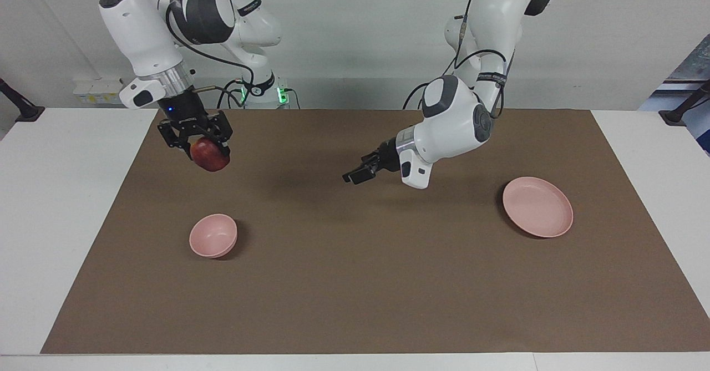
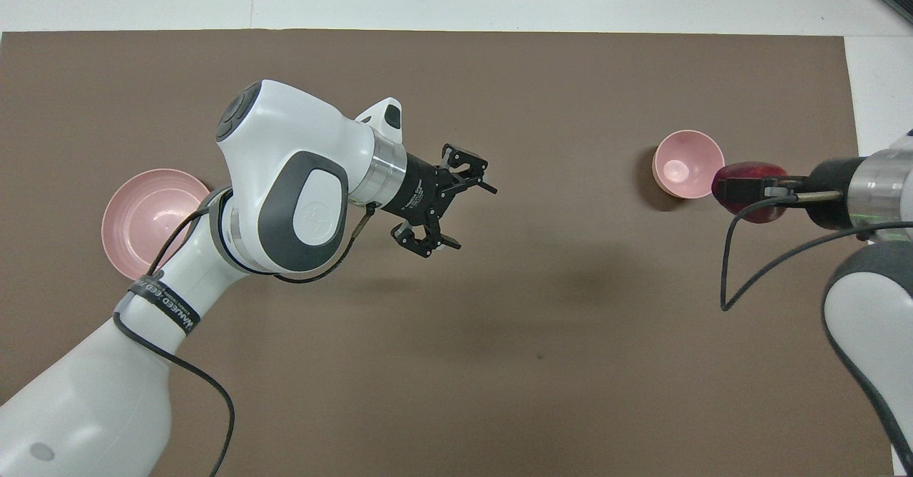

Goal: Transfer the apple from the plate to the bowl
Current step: 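Move the apple over the pink bowl with the right gripper while the left gripper withdraws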

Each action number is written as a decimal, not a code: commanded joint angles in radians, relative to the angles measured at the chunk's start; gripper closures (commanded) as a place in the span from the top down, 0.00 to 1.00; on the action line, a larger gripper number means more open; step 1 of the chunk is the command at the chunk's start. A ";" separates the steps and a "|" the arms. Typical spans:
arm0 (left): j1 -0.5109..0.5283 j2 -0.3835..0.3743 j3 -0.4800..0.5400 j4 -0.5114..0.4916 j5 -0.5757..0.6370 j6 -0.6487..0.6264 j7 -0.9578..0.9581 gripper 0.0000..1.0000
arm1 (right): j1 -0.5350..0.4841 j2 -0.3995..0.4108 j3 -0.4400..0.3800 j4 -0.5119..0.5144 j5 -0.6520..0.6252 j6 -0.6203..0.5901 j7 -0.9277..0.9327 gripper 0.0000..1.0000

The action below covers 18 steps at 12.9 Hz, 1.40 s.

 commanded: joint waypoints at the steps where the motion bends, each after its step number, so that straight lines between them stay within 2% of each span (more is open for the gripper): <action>1: 0.020 -0.019 -0.004 -0.025 0.094 0.004 0.107 1.00 | -0.008 0.087 0.010 0.108 -0.147 -0.008 0.035 0.06; 3: 0.044 -0.017 -0.004 -0.024 0.163 0.004 0.150 1.00 | 0.001 0.144 0.010 0.156 -0.235 0.004 0.052 0.06; 4: 0.053 -0.011 -0.004 -0.018 0.212 0.003 0.159 1.00 | -0.013 0.195 0.011 0.209 -0.285 0.008 0.041 0.02; 6: 0.054 -0.011 -0.004 -0.015 0.354 0.014 0.213 1.00 | -0.002 0.262 0.011 0.260 -0.355 0.027 0.044 0.00; 8: 0.057 -0.011 -0.004 -0.016 0.462 0.009 0.288 1.00 | 0.015 0.331 0.013 0.335 -0.349 0.021 0.075 0.00; 16: 0.158 -0.023 -0.004 -0.015 0.770 -0.008 0.679 1.00 | 0.039 0.327 0.016 0.363 -0.347 -0.103 0.161 0.00; 18: 0.204 -0.040 -0.004 -0.016 0.794 -0.044 0.811 1.00 | 0.055 0.350 0.017 0.427 -0.343 -0.160 0.204 0.00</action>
